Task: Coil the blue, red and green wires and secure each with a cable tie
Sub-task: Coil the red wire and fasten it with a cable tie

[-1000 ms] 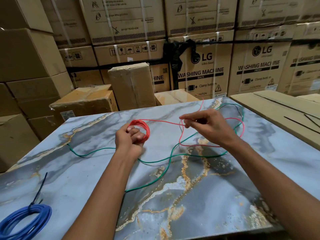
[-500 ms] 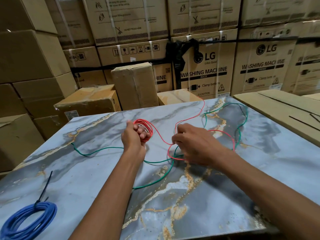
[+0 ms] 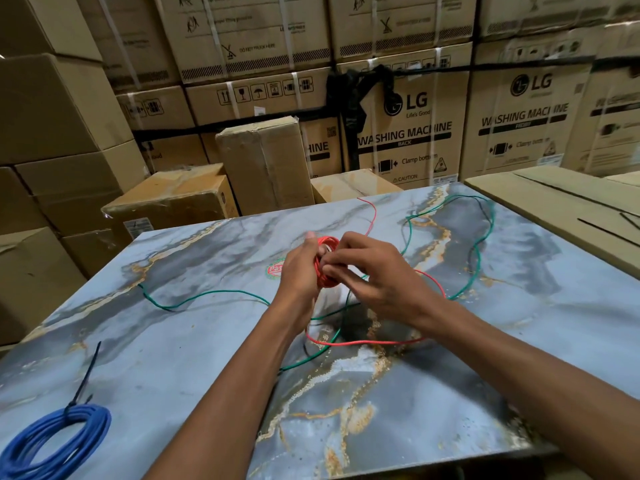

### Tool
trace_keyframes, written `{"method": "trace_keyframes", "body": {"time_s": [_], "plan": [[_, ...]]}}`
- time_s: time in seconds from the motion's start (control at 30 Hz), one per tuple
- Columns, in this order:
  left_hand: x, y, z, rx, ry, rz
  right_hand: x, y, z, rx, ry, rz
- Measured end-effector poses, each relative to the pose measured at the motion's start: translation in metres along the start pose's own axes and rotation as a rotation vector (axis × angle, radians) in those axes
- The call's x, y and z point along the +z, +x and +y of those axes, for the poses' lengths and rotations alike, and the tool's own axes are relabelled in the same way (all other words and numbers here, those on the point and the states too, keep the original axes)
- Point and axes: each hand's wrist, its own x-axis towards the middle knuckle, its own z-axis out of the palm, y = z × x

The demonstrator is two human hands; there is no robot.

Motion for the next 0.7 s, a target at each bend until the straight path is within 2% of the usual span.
{"method": "trace_keyframes", "body": {"time_s": [0.1, 0.23, 0.43, 0.57, 0.7], "plan": [[0.005, -0.008, 0.003, 0.002, 0.062, -0.069, -0.004, 0.003, 0.005, 0.004, 0.002, 0.099], [0.007, -0.011, 0.008, -0.053, -0.014, -0.194, -0.01, 0.004, 0.005, -0.004, -0.038, 0.168], [0.006, -0.013, 0.011, -0.17, -0.017, -0.366, -0.028, 0.006, 0.014, 0.109, 0.02, 0.27], [0.005, -0.013, 0.011, -0.203, -0.095, -0.346, -0.025, 0.006, 0.015, 0.212, 0.128, 0.235], [0.003, -0.012, 0.012, -0.192, -0.151, -0.295, -0.009, 0.001, 0.014, 0.298, 0.071, 0.144]]}}
